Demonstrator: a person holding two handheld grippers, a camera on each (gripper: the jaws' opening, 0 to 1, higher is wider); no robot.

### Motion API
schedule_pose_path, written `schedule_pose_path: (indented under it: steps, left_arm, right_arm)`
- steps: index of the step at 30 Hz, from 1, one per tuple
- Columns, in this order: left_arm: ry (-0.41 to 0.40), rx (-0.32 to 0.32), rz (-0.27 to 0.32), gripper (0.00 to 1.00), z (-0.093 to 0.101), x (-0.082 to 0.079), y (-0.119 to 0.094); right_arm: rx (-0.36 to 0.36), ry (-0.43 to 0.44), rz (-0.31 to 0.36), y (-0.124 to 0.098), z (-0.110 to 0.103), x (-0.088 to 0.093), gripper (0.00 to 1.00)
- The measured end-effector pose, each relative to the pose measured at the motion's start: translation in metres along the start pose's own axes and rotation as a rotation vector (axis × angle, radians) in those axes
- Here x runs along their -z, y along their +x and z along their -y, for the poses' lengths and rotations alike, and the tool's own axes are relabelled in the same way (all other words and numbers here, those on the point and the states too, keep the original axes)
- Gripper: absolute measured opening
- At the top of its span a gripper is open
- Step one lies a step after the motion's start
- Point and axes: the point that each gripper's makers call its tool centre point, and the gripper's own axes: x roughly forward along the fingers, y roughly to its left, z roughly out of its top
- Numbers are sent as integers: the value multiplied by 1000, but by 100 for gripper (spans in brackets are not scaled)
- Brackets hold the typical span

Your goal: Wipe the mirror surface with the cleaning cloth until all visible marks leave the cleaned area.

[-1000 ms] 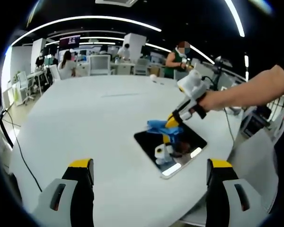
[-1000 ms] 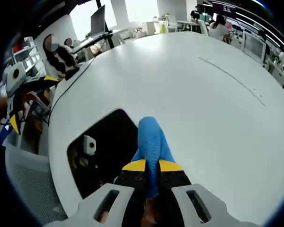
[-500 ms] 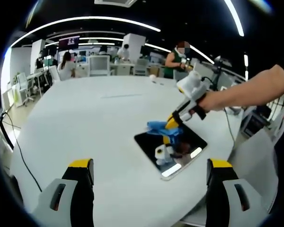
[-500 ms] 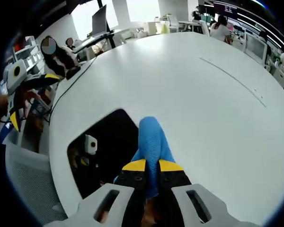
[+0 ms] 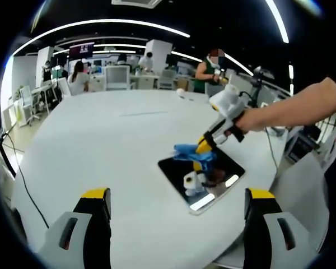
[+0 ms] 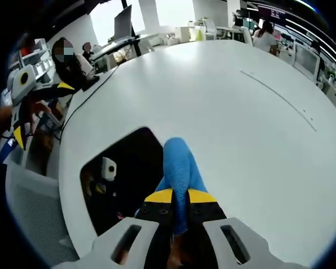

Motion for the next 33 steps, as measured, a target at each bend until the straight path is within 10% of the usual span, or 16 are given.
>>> schedule_pose_path:
  steps: [33]
  left_arm:
    - [7, 8, 1, 100, 5, -3, 3]
  right_arm:
    - [29, 24, -19, -15, 21, 20, 2]
